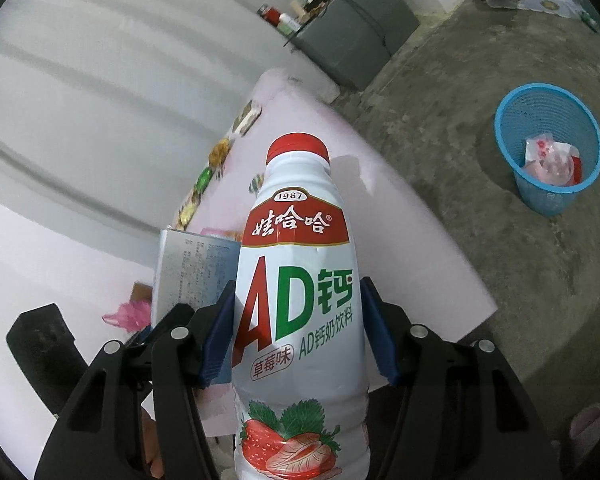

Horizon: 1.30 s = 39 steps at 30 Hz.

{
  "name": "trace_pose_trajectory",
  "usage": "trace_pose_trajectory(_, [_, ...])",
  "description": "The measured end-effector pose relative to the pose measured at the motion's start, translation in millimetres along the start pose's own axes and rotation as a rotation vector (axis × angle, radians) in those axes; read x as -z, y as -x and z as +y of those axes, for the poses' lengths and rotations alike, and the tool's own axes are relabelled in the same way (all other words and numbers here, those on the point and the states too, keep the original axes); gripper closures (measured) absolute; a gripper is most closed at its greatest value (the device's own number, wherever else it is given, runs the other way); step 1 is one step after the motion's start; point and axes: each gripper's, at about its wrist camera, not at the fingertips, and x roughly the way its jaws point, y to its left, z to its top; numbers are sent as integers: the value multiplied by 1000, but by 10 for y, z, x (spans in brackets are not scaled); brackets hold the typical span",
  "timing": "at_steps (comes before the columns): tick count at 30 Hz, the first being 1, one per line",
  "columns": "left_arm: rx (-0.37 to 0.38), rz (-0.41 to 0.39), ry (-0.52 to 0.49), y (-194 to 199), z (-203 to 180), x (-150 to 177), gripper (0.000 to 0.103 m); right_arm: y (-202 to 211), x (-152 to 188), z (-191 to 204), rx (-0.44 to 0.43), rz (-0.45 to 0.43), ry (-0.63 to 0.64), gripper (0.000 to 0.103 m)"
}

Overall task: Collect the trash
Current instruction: 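Carry box and AD bottle to the blue wastebasket and open both tools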

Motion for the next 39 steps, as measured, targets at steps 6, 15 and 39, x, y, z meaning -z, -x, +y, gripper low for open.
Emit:
trace_pose_trajectory(6, [36,26,-40,-204,-297,-181,72,209,-93,-304,-21,-54,-63,45])
trace_pose_trajectory(15, [122,89,-135,-743,-989,-562,72,598,-234,-961,-17,-163,-190,45])
trace_pose_trajectory(39, [281,408,-163,-3241,-2478,-1384,66,415,-1408,-3064,140,-238,-587,43])
